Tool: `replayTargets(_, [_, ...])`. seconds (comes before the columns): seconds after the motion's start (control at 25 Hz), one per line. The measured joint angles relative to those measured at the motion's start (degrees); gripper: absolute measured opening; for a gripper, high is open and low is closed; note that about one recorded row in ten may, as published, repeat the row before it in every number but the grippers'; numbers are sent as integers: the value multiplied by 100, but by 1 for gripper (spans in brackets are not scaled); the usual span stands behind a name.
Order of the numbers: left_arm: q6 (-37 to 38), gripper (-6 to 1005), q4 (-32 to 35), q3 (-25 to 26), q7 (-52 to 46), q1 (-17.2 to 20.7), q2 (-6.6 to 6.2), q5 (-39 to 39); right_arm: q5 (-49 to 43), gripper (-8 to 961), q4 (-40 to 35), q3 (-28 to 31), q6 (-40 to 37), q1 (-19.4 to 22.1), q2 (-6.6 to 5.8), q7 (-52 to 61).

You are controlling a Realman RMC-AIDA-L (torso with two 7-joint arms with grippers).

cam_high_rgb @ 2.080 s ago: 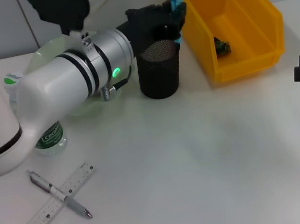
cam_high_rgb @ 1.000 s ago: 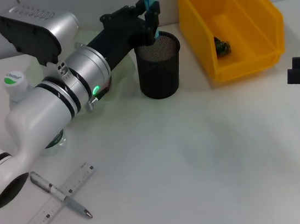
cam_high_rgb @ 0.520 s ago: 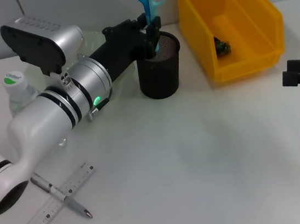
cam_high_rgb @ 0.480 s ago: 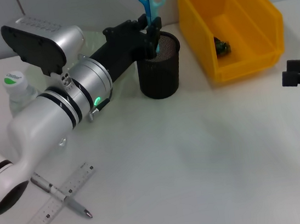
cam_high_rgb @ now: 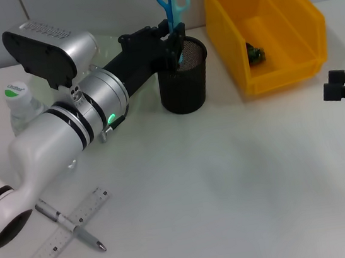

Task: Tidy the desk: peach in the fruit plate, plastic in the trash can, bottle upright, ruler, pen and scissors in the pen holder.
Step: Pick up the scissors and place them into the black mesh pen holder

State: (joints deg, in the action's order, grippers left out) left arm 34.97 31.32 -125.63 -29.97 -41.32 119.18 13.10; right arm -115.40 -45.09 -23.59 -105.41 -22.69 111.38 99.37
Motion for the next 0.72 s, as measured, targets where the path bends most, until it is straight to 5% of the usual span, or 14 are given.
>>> replayTargets(0.48, [-22,297,-13,48,0,1,0,0,6,779,0,-23,-6,12,-3,-6])
replayTargets(0.6, [-24,512,-12,48,-2,-2,0,0,6,779,0,-23,-6,6,-3,-7])
replayTargets(0.72, [-22,556,-10,48,-6,-4,0,2,3,778,0,-23,-7,2,-4,-6])
